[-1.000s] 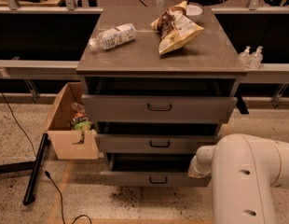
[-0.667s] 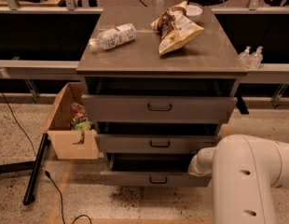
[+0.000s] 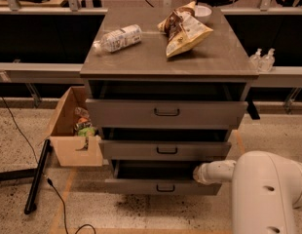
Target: Open bottom drawer
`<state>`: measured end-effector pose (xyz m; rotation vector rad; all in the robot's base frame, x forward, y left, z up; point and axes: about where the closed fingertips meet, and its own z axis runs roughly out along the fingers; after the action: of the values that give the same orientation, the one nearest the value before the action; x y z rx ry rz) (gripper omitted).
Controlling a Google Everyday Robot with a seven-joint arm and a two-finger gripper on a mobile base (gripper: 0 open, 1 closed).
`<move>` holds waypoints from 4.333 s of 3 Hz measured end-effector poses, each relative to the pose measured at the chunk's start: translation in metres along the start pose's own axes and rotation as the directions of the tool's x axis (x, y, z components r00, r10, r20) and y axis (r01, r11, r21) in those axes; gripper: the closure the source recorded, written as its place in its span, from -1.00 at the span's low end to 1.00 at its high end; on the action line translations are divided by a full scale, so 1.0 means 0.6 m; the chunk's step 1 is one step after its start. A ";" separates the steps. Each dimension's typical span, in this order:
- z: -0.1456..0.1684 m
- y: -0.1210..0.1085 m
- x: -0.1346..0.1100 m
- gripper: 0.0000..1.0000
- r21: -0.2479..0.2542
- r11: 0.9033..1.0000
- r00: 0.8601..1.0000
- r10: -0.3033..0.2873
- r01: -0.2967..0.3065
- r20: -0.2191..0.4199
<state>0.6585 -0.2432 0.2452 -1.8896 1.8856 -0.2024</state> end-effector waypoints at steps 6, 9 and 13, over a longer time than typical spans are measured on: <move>0.133 -0.024 0.030 1.00 -0.014 0.994 0.993 -0.110 0.111 0.048; 0.129 0.076 0.041 1.00 -0.217 0.975 0.998 -0.047 0.056 0.047; 0.071 0.267 -0.065 1.00 -0.484 0.872 0.988 0.128 -0.073 0.081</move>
Offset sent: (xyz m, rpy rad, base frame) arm 0.0363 -0.0012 -0.0339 0.0069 -0.1298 0.0809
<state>0.5290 -0.1888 0.1495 -2.0430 2.0859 0.4407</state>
